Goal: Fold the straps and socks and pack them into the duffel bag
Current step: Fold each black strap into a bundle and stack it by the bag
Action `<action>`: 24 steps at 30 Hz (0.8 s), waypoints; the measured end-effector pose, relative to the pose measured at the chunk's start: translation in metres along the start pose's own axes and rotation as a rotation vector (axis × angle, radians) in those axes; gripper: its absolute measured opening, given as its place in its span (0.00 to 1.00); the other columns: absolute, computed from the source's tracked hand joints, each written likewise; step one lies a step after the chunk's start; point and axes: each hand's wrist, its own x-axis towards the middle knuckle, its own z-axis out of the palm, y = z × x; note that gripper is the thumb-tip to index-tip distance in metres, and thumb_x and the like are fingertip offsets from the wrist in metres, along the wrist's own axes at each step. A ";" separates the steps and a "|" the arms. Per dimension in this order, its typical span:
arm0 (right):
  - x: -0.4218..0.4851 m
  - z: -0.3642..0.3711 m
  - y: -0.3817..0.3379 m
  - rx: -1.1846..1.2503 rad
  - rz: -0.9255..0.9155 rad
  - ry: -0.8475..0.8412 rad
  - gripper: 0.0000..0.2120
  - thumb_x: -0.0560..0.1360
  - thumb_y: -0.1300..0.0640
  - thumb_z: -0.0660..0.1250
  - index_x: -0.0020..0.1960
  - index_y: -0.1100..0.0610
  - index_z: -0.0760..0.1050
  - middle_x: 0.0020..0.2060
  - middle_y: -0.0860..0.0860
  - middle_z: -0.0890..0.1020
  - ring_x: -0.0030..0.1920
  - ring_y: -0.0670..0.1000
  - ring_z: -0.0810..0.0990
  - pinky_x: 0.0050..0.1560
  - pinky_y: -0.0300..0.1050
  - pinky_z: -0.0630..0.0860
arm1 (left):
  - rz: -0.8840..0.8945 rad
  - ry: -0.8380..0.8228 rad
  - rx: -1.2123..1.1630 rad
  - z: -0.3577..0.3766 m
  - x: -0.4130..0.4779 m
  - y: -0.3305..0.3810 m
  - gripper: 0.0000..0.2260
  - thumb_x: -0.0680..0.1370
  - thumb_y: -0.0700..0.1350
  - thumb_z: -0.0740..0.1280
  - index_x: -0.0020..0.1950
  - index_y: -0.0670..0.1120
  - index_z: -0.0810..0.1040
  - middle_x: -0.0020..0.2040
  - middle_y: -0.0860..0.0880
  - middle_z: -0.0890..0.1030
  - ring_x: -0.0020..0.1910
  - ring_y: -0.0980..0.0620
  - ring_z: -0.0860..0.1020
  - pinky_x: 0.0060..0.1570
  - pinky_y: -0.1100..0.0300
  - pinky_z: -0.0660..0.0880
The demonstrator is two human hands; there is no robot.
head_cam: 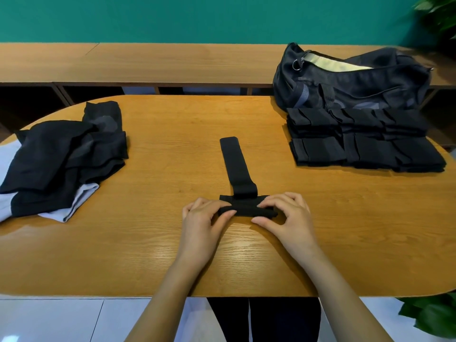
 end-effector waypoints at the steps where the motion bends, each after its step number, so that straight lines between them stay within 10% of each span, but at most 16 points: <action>1: 0.000 0.001 0.001 -0.034 -0.020 0.002 0.13 0.67 0.39 0.70 0.50 0.39 0.78 0.52 0.32 0.75 0.61 0.42 0.64 0.62 0.46 0.62 | -0.004 0.004 -0.005 0.000 0.000 0.001 0.13 0.75 0.58 0.63 0.52 0.54 0.82 0.45 0.70 0.75 0.49 0.63 0.73 0.58 0.54 0.63; 24: 0.002 0.003 0.005 -0.092 0.003 0.009 0.13 0.71 0.48 0.73 0.55 0.45 0.81 0.55 0.34 0.76 0.62 0.41 0.63 0.63 0.43 0.59 | -0.063 -0.015 0.086 0.001 0.000 0.000 0.07 0.76 0.52 0.67 0.50 0.53 0.82 0.49 0.62 0.77 0.53 0.57 0.70 0.59 0.55 0.59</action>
